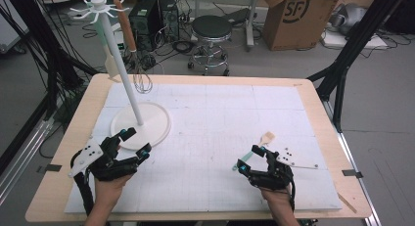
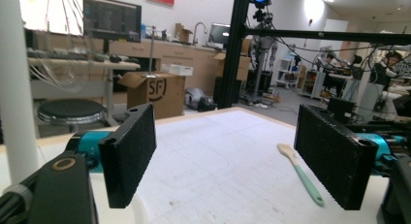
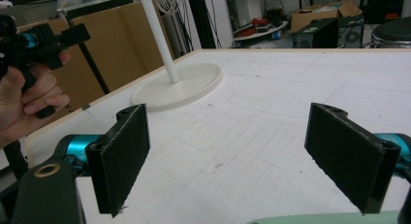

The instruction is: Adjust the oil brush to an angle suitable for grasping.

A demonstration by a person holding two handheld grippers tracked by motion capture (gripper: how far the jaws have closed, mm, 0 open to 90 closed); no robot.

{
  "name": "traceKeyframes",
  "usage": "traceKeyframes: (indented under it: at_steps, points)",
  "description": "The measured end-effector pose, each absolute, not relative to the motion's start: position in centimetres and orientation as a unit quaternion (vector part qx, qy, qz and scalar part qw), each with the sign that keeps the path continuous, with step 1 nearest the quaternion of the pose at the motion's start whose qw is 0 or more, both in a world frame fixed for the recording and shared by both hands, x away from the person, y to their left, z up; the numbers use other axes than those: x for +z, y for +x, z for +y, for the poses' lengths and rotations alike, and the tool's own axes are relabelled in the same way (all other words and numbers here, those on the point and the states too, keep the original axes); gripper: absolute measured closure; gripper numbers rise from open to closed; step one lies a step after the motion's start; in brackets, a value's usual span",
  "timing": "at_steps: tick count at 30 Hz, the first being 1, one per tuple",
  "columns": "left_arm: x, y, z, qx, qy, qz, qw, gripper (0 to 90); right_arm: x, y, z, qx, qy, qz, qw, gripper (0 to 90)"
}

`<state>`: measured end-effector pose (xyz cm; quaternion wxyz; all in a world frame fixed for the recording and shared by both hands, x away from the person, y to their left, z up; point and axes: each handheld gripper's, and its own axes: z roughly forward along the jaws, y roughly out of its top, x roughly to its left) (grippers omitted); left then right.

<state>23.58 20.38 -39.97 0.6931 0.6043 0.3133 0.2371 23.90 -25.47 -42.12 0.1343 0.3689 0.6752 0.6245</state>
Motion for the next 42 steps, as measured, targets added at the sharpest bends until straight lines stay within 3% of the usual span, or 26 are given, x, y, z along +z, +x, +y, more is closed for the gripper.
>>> traceKeyframes:
  at_steps: [15,18,23,30,42]
  points:
    - [-42.8,22.4,20.2,0.227,0.615,0.349,0.669,23.5,-42.5,24.6,-26.4,0.591,0.369,0.707,0.127,17.1]
    - [-43.0,22.2,20.3,0.226,0.617,0.35,0.667,23.5,-42.7,24.9,-26.3,0.577,0.381,0.713,0.114,34.4]
    - [-43.4,21.9,20.6,0.225,0.619,0.356,0.663,22.3,-43.4,25.6,-25.9,0.53,0.395,0.745,0.085,51.9]
    - [-43.8,21.8,20.6,0.227,0.625,0.355,0.657,18.9,-44.3,26.1,-24.9,0.468,0.393,0.79,0.051,88.5]
    - [-44.0,21.8,20.3,0.23,0.633,0.359,0.647,17.8,-45.4,27.0,-25.1,0.406,0.423,0.81,0.012,89.7]
